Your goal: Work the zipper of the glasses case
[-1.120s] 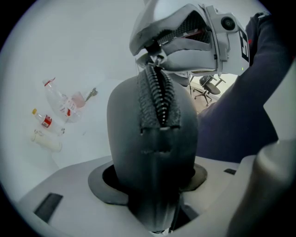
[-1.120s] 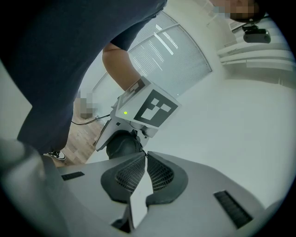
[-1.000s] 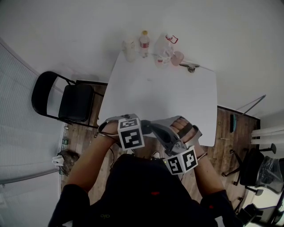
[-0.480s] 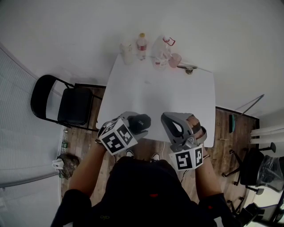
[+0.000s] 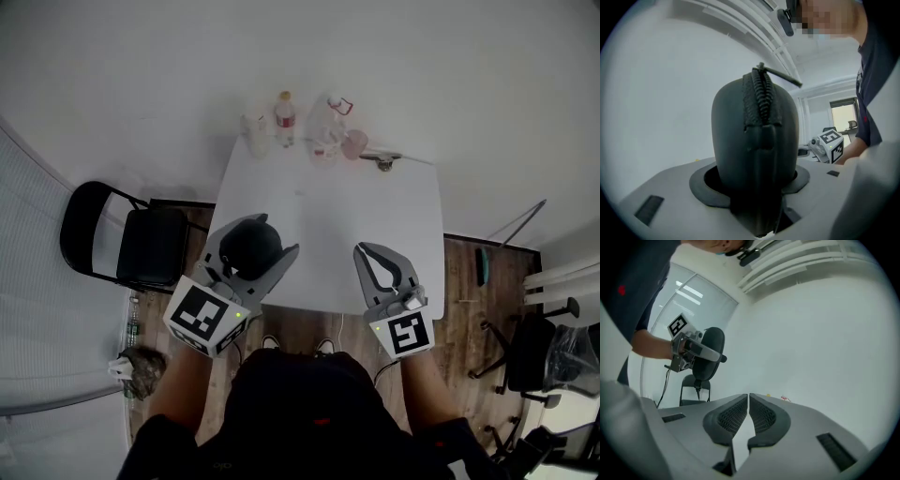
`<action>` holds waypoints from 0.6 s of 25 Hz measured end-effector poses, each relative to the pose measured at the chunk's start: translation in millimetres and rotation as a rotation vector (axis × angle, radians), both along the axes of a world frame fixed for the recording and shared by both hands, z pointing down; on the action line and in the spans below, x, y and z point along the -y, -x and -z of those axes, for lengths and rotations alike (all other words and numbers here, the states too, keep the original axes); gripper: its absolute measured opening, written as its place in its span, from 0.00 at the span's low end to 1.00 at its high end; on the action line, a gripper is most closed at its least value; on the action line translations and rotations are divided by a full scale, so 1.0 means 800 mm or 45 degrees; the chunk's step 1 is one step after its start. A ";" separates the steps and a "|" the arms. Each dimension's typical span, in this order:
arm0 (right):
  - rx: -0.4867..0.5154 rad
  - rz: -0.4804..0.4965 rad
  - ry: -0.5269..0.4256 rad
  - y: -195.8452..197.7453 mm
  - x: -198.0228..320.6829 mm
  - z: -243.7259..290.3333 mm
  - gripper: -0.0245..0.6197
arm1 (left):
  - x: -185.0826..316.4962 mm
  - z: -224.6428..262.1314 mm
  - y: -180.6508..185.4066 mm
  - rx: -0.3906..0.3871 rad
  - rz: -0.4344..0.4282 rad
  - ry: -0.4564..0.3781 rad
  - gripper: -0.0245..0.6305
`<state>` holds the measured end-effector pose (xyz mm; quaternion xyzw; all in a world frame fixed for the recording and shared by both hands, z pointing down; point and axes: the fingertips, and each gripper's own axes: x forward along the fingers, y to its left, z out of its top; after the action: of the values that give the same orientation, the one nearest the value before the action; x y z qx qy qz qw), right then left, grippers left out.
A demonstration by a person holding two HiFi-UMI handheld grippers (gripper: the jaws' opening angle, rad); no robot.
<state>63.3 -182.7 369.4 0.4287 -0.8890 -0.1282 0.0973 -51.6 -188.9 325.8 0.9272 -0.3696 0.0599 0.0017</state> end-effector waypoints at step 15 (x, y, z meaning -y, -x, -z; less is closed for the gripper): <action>0.557 -0.247 0.040 -0.118 0.015 0.104 0.06 | 0.018 0.046 0.123 -0.253 0.398 -0.066 0.44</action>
<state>157.5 -194.9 286.4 0.5282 -0.8454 -0.0084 -0.0789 -149.8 -203.3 288.8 0.8596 -0.5086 -0.0425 0.0236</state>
